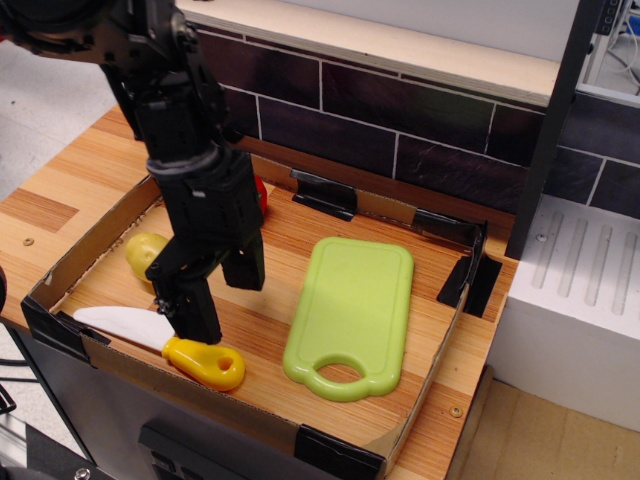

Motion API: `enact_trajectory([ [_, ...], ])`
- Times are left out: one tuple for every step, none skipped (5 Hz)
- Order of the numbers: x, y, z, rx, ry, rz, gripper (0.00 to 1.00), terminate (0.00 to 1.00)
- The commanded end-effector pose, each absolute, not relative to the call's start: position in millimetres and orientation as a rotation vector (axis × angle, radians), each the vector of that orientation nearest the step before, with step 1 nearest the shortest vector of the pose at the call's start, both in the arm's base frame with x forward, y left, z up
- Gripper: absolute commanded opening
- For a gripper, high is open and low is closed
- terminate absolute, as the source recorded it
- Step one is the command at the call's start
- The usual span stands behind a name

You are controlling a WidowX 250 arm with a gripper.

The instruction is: Put knife on cutting board

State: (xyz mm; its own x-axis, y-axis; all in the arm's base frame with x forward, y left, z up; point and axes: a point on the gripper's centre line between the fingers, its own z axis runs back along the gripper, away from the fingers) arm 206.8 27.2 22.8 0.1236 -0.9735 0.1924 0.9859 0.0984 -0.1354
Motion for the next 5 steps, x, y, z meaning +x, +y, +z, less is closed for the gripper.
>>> enact_trajectory([
  [206,31,22,-0.198,-0.091,-1.501,1.0,0.0],
  [203,30,21,-0.202,-0.082,-1.512,1.0,0.0],
  [202,29,14,-0.175,-0.083,-1.516,1.0,0.0],
  [203,27,3,-0.119,-0.107,-1.5,1.0,0.0],
  [201,26,0,-0.128,-0.104,-1.497,1.0,0.0],
])
